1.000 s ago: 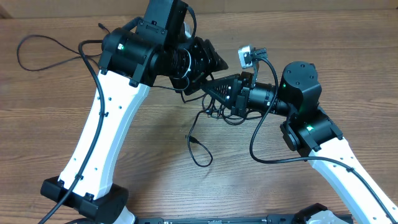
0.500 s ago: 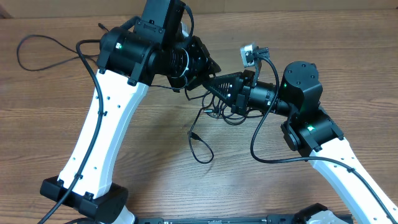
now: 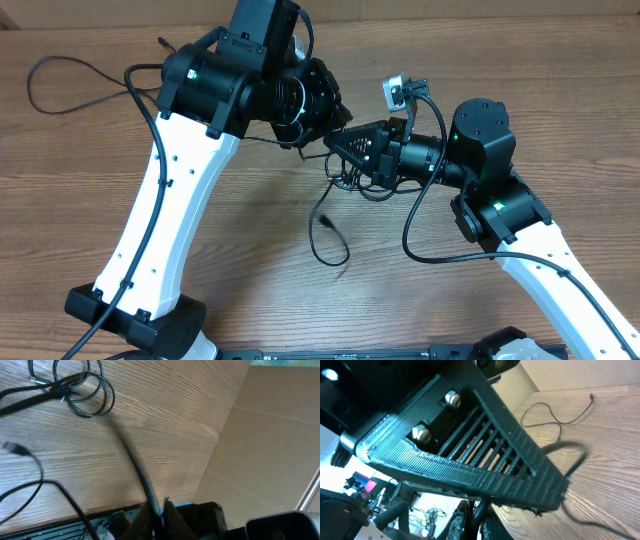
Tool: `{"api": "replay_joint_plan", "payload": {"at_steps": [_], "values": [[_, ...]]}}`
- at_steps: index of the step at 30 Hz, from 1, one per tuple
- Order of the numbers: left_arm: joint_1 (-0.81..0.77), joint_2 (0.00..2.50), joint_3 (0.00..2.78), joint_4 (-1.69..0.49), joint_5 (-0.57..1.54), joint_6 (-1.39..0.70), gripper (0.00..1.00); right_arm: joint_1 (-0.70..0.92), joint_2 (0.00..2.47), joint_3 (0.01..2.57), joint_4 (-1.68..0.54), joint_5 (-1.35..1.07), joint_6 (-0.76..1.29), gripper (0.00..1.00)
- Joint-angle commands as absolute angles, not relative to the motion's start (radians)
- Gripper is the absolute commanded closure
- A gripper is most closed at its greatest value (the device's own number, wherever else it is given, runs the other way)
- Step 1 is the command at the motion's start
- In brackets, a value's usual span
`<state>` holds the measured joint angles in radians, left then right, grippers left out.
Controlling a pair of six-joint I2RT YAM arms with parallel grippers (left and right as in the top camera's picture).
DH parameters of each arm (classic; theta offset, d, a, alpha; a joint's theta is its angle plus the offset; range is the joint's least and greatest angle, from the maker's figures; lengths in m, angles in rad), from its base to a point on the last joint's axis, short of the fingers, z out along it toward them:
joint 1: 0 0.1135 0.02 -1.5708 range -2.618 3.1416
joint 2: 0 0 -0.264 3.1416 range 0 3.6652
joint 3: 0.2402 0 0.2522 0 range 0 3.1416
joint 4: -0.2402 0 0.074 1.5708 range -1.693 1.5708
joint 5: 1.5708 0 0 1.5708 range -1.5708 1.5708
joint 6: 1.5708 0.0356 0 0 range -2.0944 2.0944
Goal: Untangle cables
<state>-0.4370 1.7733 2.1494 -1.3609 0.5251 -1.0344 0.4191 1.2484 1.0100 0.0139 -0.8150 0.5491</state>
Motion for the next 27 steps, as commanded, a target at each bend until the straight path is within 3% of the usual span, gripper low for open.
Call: {"api": "replay_joint_plan", "payload": {"at_steps": [1,8,11,17,22,27], "values": [[-0.443,1.776,2.162,-1.357,0.545,-1.033,0.96,0.420,1.240,1.029,0.017,-0.824,0.541,0.92],[-0.442,1.776,2.162,-1.356,0.542,-1.031,0.96,0.419,1.240,1.029,0.001,-0.823,0.541,0.85],[-0.425,1.773,2.163,-1.356,0.543,-0.995,0.96,0.419,1.240,1.029,-0.016,-0.816,0.541,0.63],[-0.355,1.769,2.163,-1.358,0.589,-0.915,0.96,0.419,1.240,1.029,-0.100,-0.741,0.541,0.45],[-0.313,1.769,2.163,-1.372,0.679,-0.859,0.96,0.419,1.240,1.029,-0.198,-0.603,0.540,0.38],[-0.314,1.769,2.163,-1.419,0.678,-0.882,0.96,0.419,1.240,1.029,-0.272,-0.551,0.482,0.38]]}}
